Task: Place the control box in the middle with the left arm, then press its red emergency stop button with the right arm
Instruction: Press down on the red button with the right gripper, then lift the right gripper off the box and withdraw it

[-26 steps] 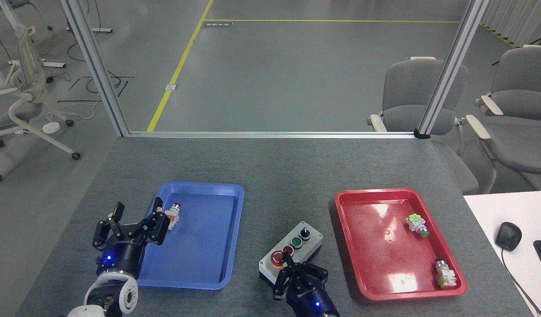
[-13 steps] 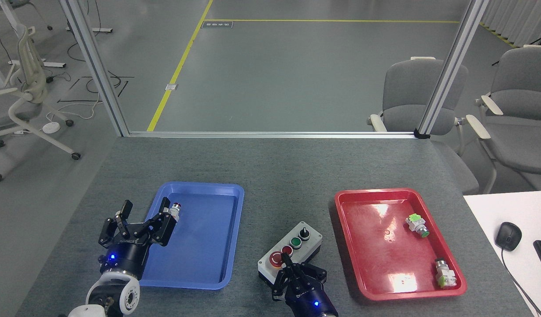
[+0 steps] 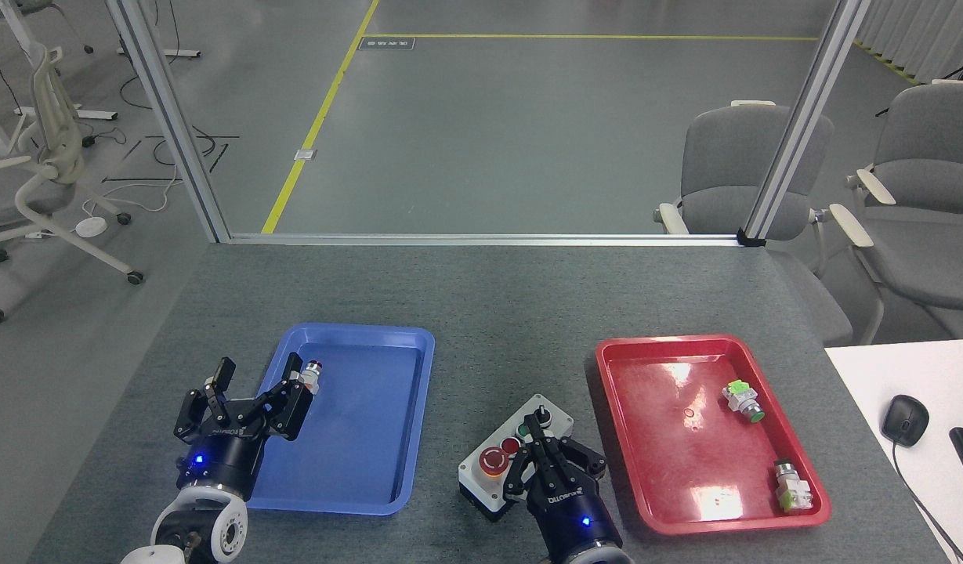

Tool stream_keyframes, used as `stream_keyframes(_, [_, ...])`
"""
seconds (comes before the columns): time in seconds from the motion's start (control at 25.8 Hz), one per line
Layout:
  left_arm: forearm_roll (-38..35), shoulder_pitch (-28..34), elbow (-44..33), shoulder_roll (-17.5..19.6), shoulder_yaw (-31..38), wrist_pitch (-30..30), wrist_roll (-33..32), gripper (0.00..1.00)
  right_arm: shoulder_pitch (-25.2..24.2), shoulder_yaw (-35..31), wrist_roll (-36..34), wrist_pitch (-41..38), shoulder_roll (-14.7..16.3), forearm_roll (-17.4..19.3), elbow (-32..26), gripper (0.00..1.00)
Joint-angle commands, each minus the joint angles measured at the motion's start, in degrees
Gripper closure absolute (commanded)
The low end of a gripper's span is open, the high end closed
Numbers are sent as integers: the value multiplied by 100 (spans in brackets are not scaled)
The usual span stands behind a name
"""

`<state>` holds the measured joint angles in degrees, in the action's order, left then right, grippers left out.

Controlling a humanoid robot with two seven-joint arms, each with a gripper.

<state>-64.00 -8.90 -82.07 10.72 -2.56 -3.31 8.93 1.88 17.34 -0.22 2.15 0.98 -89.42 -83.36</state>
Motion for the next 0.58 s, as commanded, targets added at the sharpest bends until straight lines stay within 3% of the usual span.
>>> stream_keyframes(0.0, [2, 63, -81, 0, 1, 6, -5, 1, -135, -477, -232, -144, 43, 126, -180, 2])
stream_keyframes(0.23, [28, 318, -125, -61, -8, 6, -5, 1, -417, -1392, -883, -434, 192, 153, -391, 2])
stream_keyframes(0.35, [37, 740, -116, -87, -43, 6, -5, 1, -522, -1655, -813, -434, 342, 390, -400, 2])
stream_keyframes(0.43, [11, 767, -55, -210, -43, 41, -5, 1, -593, -1726, -698, -364, 386, 689, -400, 2])
stream_keyframes(0.54, [-59, 661, 77, -228, -43, 120, -5, 1, -637, -1787, -461, -390, 465, 750, -391, 2])
